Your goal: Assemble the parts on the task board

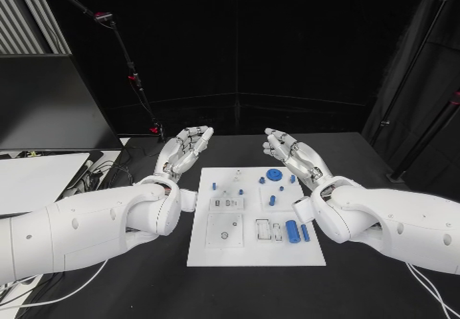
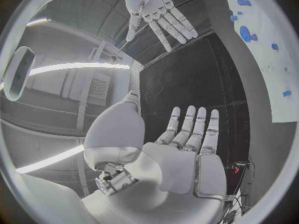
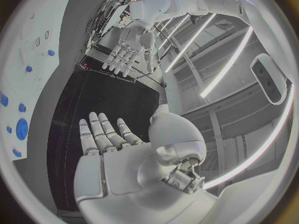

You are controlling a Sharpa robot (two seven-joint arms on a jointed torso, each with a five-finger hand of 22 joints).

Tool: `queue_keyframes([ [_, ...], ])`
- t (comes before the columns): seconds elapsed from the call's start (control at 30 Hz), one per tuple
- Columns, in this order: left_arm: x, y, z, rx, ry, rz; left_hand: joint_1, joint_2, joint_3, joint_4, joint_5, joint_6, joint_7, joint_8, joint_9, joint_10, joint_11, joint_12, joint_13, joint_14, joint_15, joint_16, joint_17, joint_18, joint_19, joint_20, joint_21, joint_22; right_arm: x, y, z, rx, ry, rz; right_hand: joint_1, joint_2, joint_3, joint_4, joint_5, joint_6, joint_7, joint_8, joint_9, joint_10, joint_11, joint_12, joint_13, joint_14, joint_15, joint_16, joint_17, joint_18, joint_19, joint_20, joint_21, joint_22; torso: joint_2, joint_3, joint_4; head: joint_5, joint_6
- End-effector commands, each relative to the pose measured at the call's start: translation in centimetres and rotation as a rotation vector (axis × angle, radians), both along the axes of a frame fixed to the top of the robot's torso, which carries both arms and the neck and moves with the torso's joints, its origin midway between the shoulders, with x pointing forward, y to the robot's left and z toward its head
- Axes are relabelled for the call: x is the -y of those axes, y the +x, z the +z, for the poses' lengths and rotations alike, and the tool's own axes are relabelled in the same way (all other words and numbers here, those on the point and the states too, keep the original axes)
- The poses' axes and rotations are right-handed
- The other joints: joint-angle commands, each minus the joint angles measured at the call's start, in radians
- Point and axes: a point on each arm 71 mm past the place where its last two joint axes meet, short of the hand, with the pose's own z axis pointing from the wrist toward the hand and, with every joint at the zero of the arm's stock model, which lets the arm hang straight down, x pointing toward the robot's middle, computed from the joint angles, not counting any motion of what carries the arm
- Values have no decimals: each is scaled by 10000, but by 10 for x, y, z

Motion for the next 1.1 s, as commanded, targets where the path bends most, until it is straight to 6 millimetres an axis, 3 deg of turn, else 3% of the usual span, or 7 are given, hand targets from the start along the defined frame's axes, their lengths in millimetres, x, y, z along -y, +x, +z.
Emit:
queue_keyframes([
  [0.03,2,-9,25,3428,-655,-582,85,60,52,-8,47,111,1626,39,10,39,71,28,8,-46,60,33,5,208,-5,43,39,-1,0,0,1,-30,-73,275,172,53,37,-30,34,96,1723,64,-1,201,-8,266,44,192,-9,228,35,102,91,37,80,34,60,16,18,22,-31],
  [0.13,2,-9,25,3381,-686,-625,112,87,66,-8,59,161,1625,59,12,78,69,48,9,-53,62,34,5,210,8,53,57,11,3,0,0,-133,-104,323,454,123,126,-29,57,103,1747,151,-20,785,-17,987,157,925,-86,921,131,177,538,21,282,191,128,28,26,39,-36],
  [0.33,4,-10,25,3294,-751,-720,169,172,101,-14,86,269,1622,92,13,171,63,88,11,-54,65,44,7,217,51,66,101,41,8,1,-1,-180,-274,321,690,183,140,-10,69,93,1715,435,-90,1740,-66,1470,79,1971,-233,1007,7,315,1681,-7,850,564,287,48,21,76,-55],
  [0.53,6,-12,25,3131,-862,-887,375,358,125,-25,374,619,1609,96,-12,514,31,137,-8,294,20,145,6,245,460,86,409,276,17,3,-2,-227,-552,408,786,276,166,-13,83,27,1691,653,-207,1994,-102,1461,-42,2980,-391,842,1,451,3912,-59,1894,1193,492,40,41,27,-105],
  [0.8,6,-12,25,2964,-930,-998,354,414,111,-19,402,688,1607,80,-15,573,23,128,-10,331,16,126,-2,248,407,79,388,234,29,10,7,-223,-834,765,1068,358,258,-18,99,-53,1666,872,-361,2235,-230,1442,-45,4579,-651,641,-1,624,4900,-168,2315,1259,795,50,80,-4,-120],
  [0.97,7,-12,25,2926,-946,-1038,263,483,73,-21,279,744,1606,48,-20,623,20,106,-14,355,14,98,-7,233,420,89,412,245,35,14,14,-89,-1043,797,1135,367,253,-12,111,-75,1647,1006,-423,2387,-326,1396,-46,5380,-799,492,10,741,5367,-216,2513,1279,912,55,149,-97,-80],
  [1.1,7,-12,25,2902,-957,-1058,262,497,74,-24,270,751,1605,43,-21,629,19,103,-14,357,14,94,-7,231,417,90,412,243,38,20,24,118,-1294,773,1199,372,235,-13,123,-71,1612,1185,-442,2643,-498,1389,-40,6445,-1027,532,129,922,5970,-266,2836,1368,1037,61,179,-193,-31],
])
